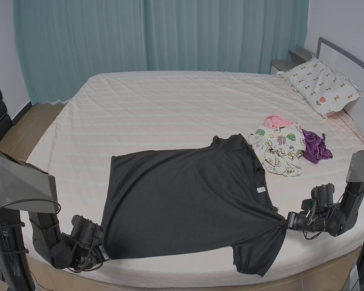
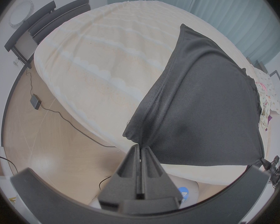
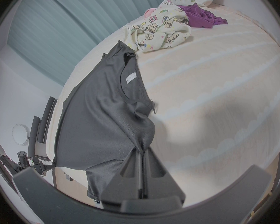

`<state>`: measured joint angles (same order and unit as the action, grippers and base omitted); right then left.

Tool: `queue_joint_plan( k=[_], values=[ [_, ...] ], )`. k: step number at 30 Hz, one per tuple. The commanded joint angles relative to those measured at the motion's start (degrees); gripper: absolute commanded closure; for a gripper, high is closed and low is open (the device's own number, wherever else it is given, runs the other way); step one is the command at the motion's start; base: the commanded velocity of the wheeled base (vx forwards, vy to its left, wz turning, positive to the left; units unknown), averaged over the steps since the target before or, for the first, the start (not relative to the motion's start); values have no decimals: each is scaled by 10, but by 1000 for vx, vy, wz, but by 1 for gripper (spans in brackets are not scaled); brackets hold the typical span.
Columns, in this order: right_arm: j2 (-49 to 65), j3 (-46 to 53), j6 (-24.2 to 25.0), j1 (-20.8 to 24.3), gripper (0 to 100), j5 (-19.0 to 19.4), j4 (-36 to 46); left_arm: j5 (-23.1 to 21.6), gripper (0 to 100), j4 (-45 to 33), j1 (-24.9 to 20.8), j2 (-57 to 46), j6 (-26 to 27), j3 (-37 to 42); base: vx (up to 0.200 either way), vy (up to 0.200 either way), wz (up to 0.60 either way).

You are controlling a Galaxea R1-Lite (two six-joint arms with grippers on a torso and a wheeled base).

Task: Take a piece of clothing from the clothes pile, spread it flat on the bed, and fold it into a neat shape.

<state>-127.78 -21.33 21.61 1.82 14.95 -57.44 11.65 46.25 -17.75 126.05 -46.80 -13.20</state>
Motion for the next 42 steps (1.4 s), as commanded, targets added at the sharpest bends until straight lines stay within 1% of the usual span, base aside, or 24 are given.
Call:
queue_joint_plan(
  k=[1,2,3,7,10,13,15,17,18,21,24,29,30,35,39,40,42],
  values=[
    [0,-36,1,5,100,7,16,1,100,5,-2,2,0,-4,0,0,0],
    [-3,-46,1,6,100,7,22,1,100,5,0,2,0,-5,0,0,0],
    [-5,-56,2,7,0,7,27,1,100,5,2,2,0,-5,0,0,0],
    [-12,-87,4,17,0,7,31,0,100,6,2,3,-2,-7,0,0,0],
    [-34,-112,6,24,0,0,24,1,100,10,3,17,-3,-12,0,0,0],
    [-17,-98,4,24,0,6,31,0,100,23,3,17,-2,-7,0,0,0],
    [-3,-67,-3,25,0,8,32,-1,100,29,4,17,-2,-5,0,0,0],
    [-2,-64,-4,25,0,8,33,-1,100,29,4,17,-2,-5,0,0,0],
    [0,-35,-31,34,0,10,34,-1,100,29,4,18,-1,-6,0,0,0],
    [-3,-11,-66,35,0,10,44,-1,100,29,4,18,-1,-5,0,0,0],
    [-7,-17,-69,40,0,10,51,-1,100,29,4,18,-1,-5,0,0,0],
    [-22,-55,-68,52,0,5,81,-2,100,29,5,18,-1,-5,0,0,0],
    [-26,-69,-68,56,100,6,88,-5,100,30,6,17,-1,-5,0,0,0],
    [-47,-100,-67,65,100,-4,88,-17,100,29,10,14,-3,-5,0,0,0],
    [-48,-122,-68,57,100,-7,88,-17,100,29,10,14,-3,-5,0,0,0],
    [-49,-142,-68,49,100,-7,85,-17,100,29,10,14,-3,-5,0,0,0],
    [-50,-158,-68,45,100,-5,82,-17,100,29,10,14,-3,-6,0,0,0]
  ],
)
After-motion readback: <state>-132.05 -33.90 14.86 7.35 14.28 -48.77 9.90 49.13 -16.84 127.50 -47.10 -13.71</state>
